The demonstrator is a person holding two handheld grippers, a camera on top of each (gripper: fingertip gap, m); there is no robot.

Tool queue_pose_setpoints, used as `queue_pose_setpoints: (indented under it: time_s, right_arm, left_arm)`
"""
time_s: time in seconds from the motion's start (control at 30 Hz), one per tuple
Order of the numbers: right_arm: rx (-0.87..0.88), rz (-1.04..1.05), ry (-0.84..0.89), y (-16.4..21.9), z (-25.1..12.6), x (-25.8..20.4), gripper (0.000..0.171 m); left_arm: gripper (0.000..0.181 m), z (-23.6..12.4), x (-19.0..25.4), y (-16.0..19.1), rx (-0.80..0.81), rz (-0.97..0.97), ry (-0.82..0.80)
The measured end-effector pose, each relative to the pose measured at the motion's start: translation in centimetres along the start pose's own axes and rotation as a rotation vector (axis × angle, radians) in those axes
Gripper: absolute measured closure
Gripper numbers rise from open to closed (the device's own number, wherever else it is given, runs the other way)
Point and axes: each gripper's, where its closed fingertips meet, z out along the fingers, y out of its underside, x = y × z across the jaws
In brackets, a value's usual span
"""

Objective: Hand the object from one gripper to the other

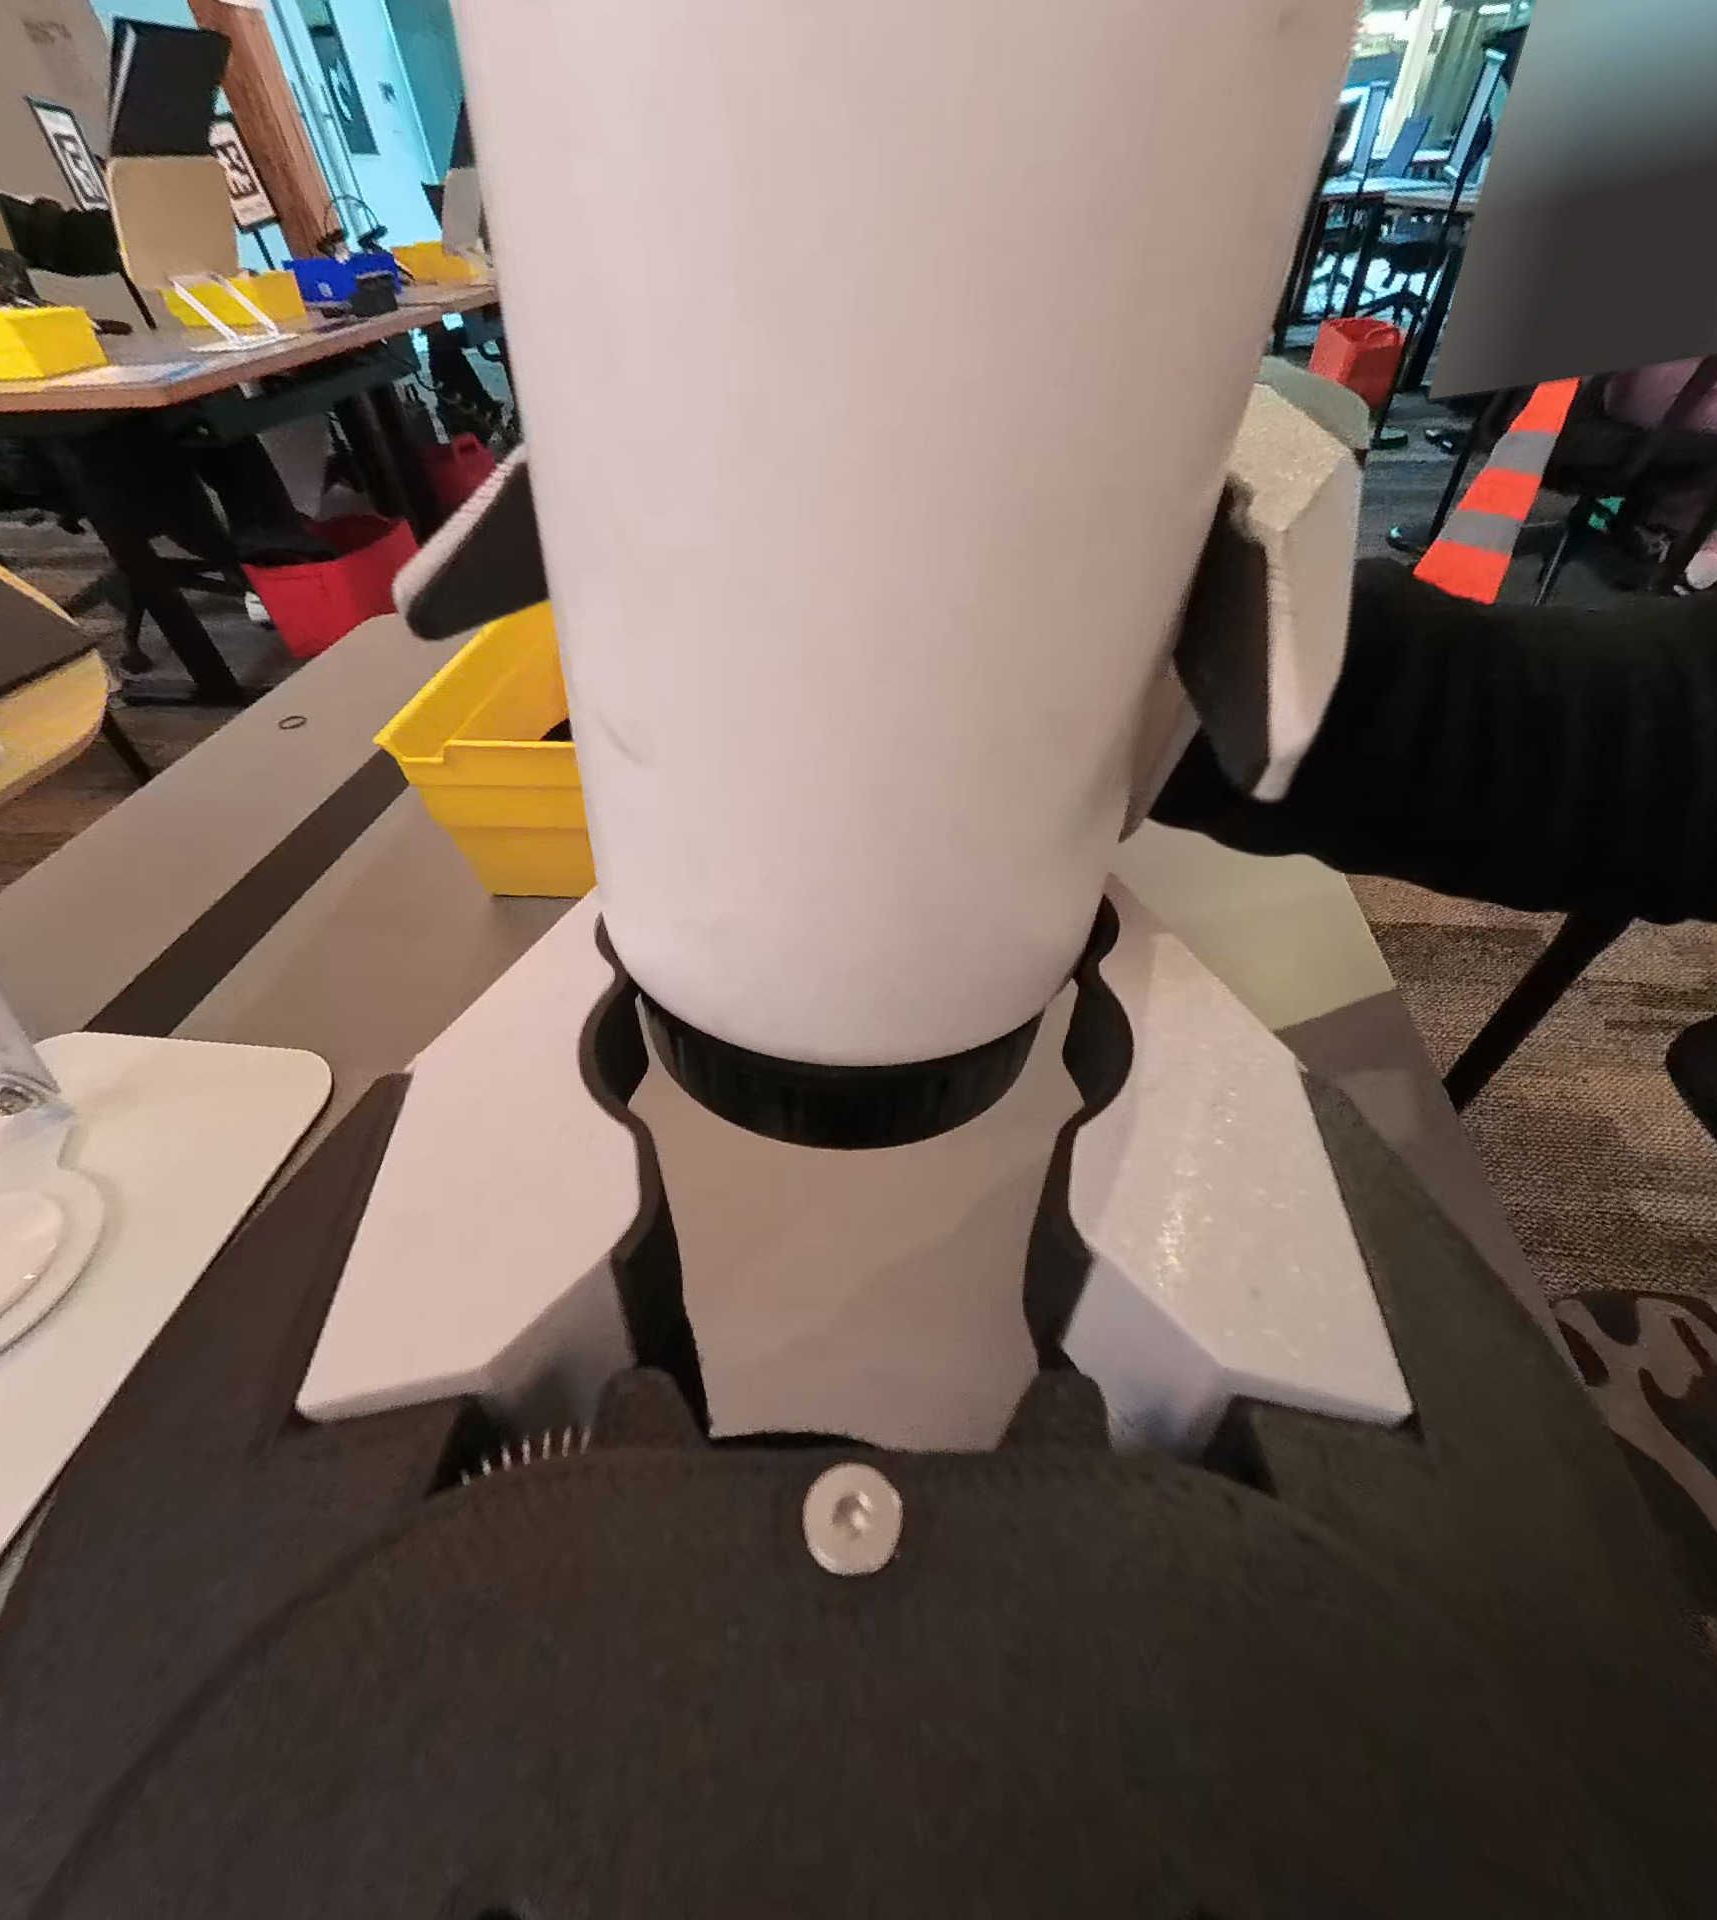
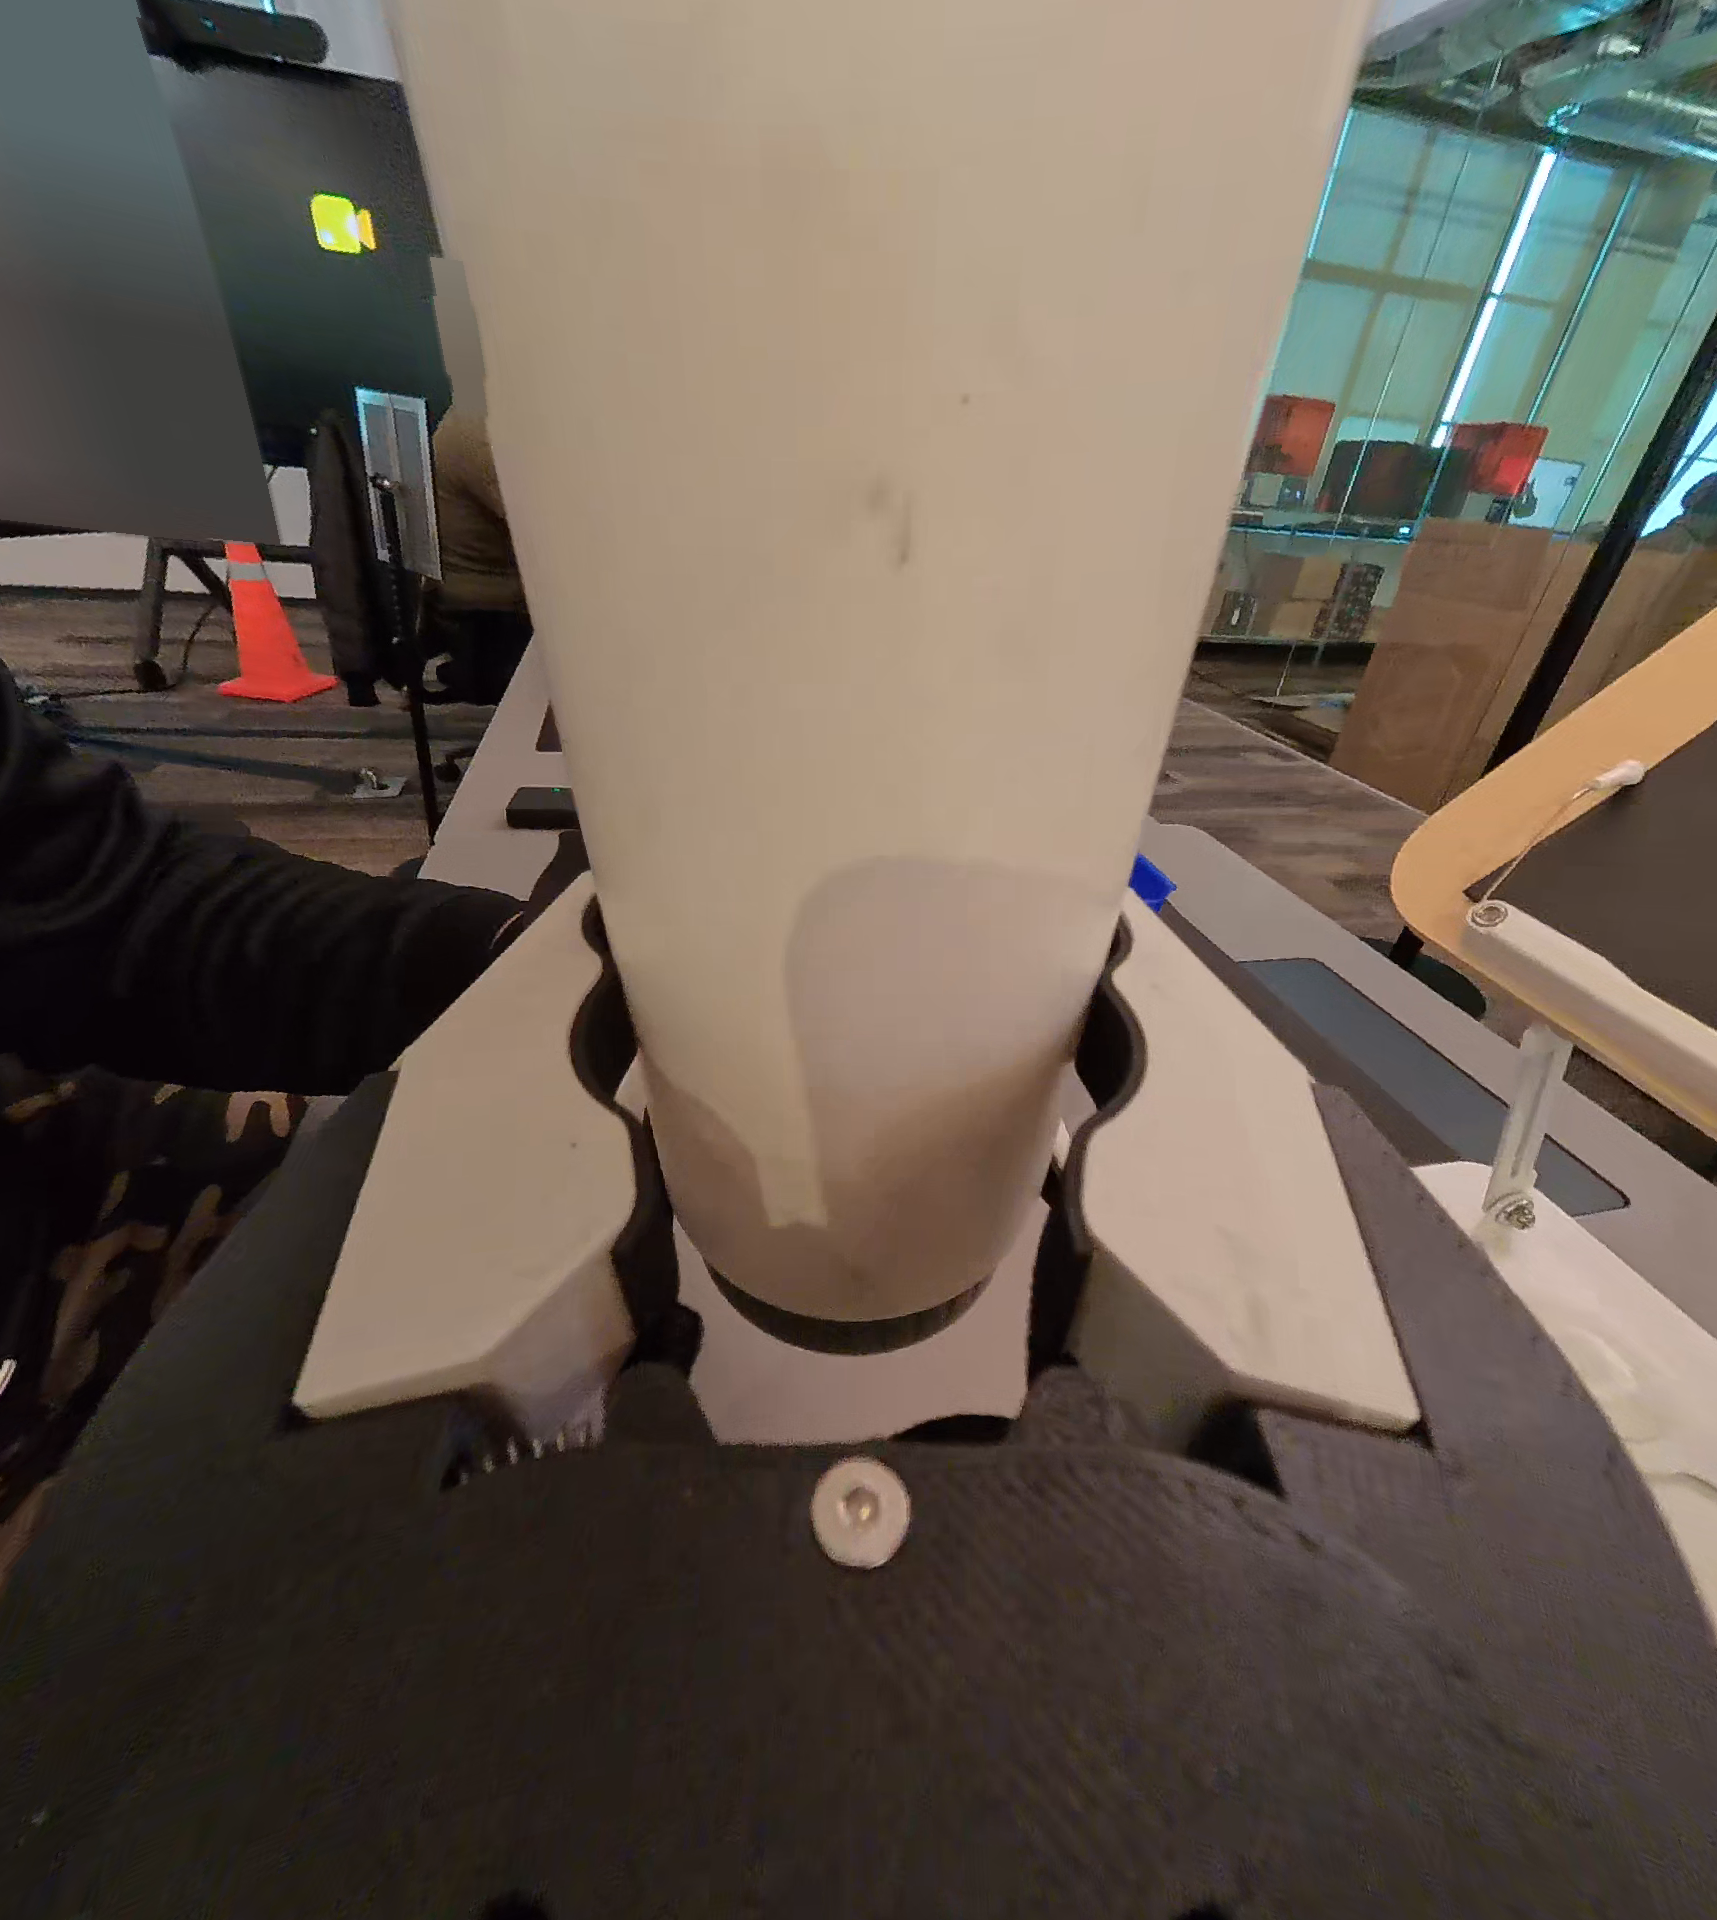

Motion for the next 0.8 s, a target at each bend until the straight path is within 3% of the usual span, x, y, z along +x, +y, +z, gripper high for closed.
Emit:
queue_pose_setpoints:
  time_s: [0.2, 0.3, 0.4, 0.6, 0.67, 0.8]
  right_arm:
    - [0.042, 0.098, -0.004, -0.3, -0.2, 0.8, 0.086]
    - [0.071, 0.178, 0.016, -0.7, -0.6, 1.8, 0.086]
    - [0.137, 0.260, 0.047, -1.4, -1.2, 3.0, 0.086]
    - [0.382, 0.372, 0.051, -3.9, -2.7, 4.2, 0.086]
    - [0.411, 0.387, 0.040, -4.2, -2.8, 4.2, 0.086]
    - [0.454, 0.419, 0.024, -4.6, -3.4, 4.5, 0.086]
  left_arm:
    - [0.100, 0.1, -0.3, -0.2, 0.027, -0.022, -0.027]
    - [0.084, -0.4, -0.8, -0.1, 0.017, 0.054, -0.118]
    - [0.081, -1.1, -1.7, 0.1, 0.025, 0.109, -0.234]
    - [0.106, -1.4, -2.1, -0.1, 0.081, 0.053, -0.294]
    - [0.126, -1.3, -2.0, -0.6, 0.093, 0.047, -0.287]
    - [0.134, -1.1, -1.8, -1.0, 0.051, 0.041, -0.285]
